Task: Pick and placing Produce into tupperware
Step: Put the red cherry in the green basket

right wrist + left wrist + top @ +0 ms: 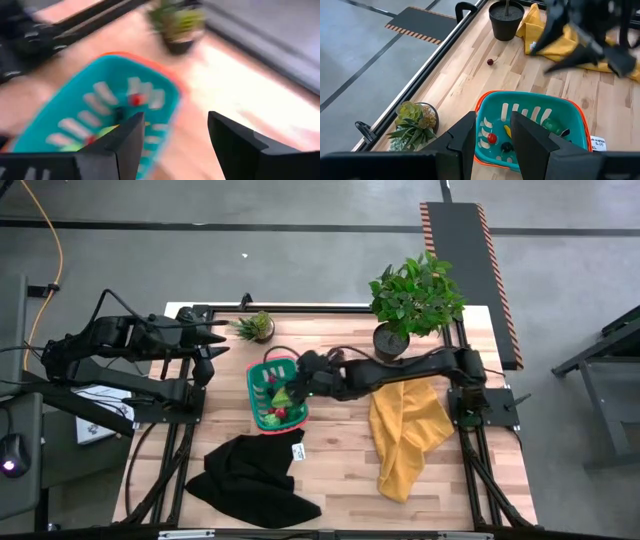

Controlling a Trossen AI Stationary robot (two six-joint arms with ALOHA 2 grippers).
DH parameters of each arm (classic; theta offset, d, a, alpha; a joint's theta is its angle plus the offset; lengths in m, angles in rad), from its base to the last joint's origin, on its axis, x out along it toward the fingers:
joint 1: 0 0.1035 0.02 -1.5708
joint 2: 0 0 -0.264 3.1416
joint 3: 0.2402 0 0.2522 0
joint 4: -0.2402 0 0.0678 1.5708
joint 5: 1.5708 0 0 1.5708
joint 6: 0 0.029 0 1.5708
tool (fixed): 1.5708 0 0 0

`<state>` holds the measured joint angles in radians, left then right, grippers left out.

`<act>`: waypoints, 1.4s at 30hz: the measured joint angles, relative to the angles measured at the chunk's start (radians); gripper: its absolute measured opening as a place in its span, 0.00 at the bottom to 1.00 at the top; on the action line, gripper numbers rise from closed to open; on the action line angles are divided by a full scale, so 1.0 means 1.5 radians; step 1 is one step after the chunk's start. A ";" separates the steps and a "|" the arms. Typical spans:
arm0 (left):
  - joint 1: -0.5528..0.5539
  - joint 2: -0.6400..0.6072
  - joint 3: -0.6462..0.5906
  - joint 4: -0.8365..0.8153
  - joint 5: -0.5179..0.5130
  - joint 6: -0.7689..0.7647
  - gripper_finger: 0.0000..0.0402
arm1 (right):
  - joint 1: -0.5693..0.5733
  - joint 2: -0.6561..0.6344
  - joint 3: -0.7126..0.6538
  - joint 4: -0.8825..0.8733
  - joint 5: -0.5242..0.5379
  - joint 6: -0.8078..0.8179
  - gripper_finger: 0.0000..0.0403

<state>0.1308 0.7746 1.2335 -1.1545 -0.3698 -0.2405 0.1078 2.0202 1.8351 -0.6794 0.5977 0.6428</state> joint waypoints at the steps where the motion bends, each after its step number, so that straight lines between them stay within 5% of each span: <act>1: 0.000 0.000 0.000 0.000 0.000 0.000 0.28 | 0.003 -0.011 0.000 -0.026 0.023 0.012 0.52; 11: 0.000 0.000 0.000 0.001 -0.006 0.000 0.28 | 0.091 -0.065 0.001 -0.356 0.284 0.373 0.52; 19: 0.000 0.001 0.000 0.010 -0.006 -0.028 0.28 | 0.150 -0.059 -0.025 -0.550 0.327 0.696 0.52; 33: 0.000 0.002 0.000 0.019 -0.006 -0.047 0.28 | 0.182 -0.060 -0.183 -0.442 0.384 0.860 0.52; 42: 0.000 0.002 0.000 0.022 -0.019 -0.019 0.28 | 0.188 -0.057 -0.242 -0.258 0.391 0.726 0.52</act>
<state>0.1307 0.7769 1.2331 -1.1212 -0.3977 -0.2683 0.3904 1.9352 1.4715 -1.0667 1.1848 1.7317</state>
